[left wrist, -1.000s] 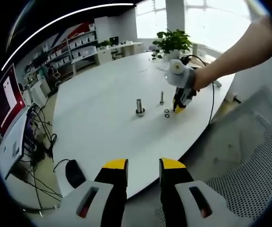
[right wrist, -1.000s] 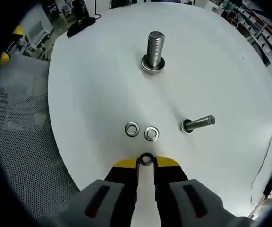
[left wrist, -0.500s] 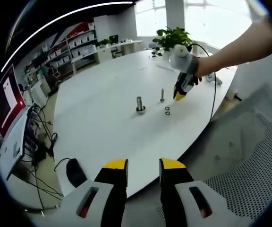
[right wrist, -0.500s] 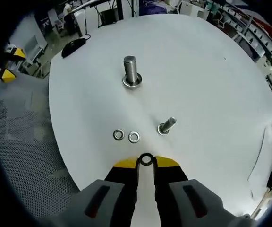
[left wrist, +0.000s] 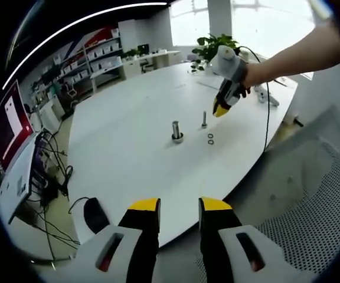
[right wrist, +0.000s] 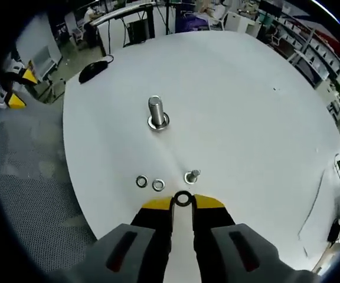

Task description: Place the washer onto the threaded stud by aligning its center hole with the stud, sliding it down to the base, and recovering from edge contact or off-axis alignment until the washer reaches the visible bottom stop.

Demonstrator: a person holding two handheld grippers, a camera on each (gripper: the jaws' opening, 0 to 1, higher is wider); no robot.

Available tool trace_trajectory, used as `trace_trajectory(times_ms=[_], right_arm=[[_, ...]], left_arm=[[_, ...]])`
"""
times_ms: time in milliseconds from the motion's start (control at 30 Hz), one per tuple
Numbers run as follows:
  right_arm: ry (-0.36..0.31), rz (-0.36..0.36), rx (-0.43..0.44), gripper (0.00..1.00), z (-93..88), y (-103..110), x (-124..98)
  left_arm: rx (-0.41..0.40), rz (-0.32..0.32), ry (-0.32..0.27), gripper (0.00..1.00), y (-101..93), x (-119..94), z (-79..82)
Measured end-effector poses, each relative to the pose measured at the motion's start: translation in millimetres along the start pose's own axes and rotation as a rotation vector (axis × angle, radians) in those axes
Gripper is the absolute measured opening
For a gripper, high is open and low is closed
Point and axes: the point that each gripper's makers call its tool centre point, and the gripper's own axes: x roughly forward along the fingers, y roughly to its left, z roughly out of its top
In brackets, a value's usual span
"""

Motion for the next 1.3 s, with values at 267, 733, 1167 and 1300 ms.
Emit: trace_trajectory(times_ms=[267, 733, 1167, 1300], right_arm=[[-0.014, -0.015, -0.039, 0.14, 13.0, -2.5, 3.1], [-0.003, -0.033, -0.079, 0.14, 20.0, -1.9, 5.8], [0.02, -0.028, -0.087, 0.14, 19.9, -8.3, 11.7], [0.031, -0.022, -0.089, 0.14, 19.7, -10.3, 15.9]], left_arm=[[-0.006, 0.005, -0.004, 0.24, 2.1, -0.5, 0.4], [0.004, 0.001, 0.006, 0.24, 0.8, 0.7, -1.1], [0.002, -0.003, 0.006, 0.24, 0.8, 1.3, -1.1], [0.004, -0.007, 0.007, 0.24, -0.1, 1.6, -1.0]])
